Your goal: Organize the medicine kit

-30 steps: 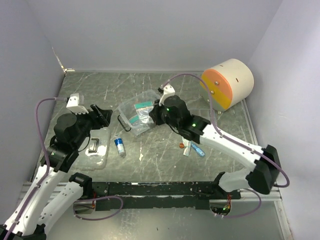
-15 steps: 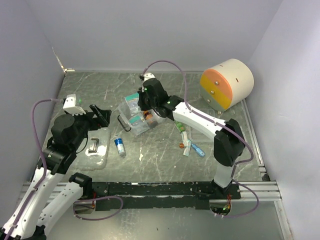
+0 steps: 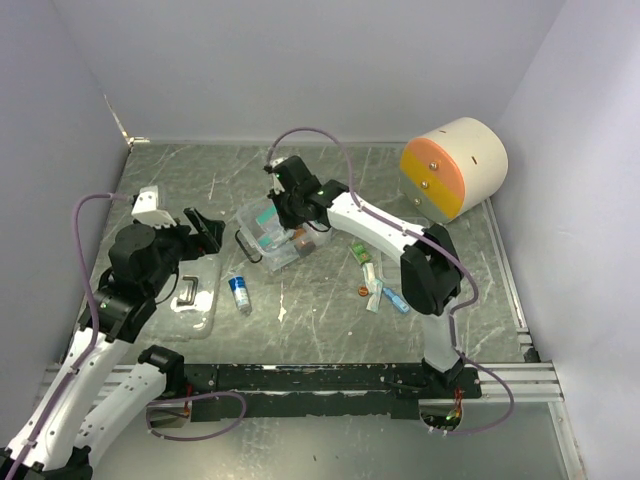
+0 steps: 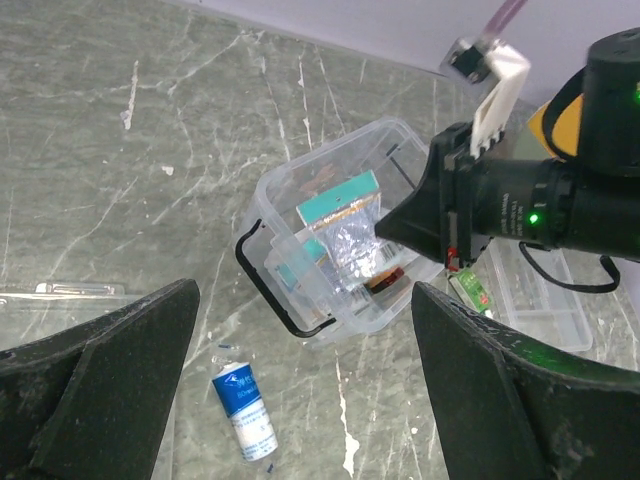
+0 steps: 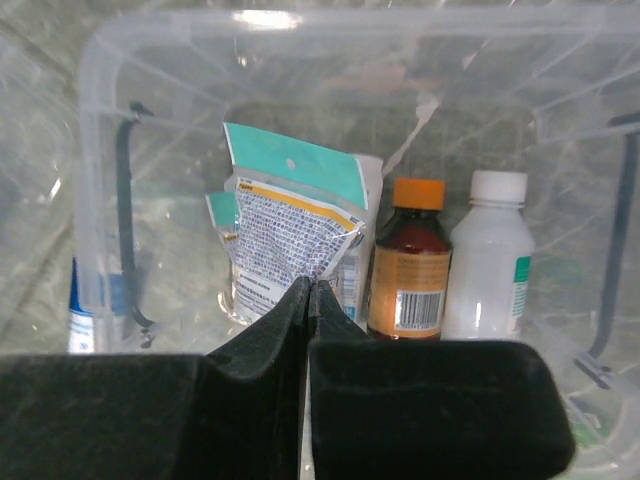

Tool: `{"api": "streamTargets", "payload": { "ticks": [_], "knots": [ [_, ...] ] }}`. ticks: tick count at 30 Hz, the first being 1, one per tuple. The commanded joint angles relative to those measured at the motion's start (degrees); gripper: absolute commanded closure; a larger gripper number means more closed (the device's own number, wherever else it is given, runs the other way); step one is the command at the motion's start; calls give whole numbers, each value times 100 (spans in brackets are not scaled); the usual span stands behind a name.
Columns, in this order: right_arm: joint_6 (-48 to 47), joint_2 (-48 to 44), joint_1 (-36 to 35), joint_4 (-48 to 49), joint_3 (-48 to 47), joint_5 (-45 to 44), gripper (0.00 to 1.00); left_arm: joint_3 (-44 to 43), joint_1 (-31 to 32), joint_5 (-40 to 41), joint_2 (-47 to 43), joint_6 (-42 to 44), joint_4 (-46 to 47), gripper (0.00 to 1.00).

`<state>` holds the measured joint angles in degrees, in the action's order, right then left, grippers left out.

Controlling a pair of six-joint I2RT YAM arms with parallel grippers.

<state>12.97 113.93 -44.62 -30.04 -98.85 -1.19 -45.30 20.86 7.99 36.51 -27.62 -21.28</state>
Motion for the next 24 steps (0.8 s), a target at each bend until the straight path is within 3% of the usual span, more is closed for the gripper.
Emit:
{"api": "streamTargets", "payload": {
  "ticks": [1,7,24],
  "knots": [
    [-219,279,6,-315,-110,326,100,-206,-22,147,59,76,-61,1],
    [-215,733,4,-745,-536,647,100,-207,-26,223,57,85,-88,1],
    [138,954,23,-1408,-779,1164,100,-203,-25,211,-14,83,-105,1]
  ]
}}
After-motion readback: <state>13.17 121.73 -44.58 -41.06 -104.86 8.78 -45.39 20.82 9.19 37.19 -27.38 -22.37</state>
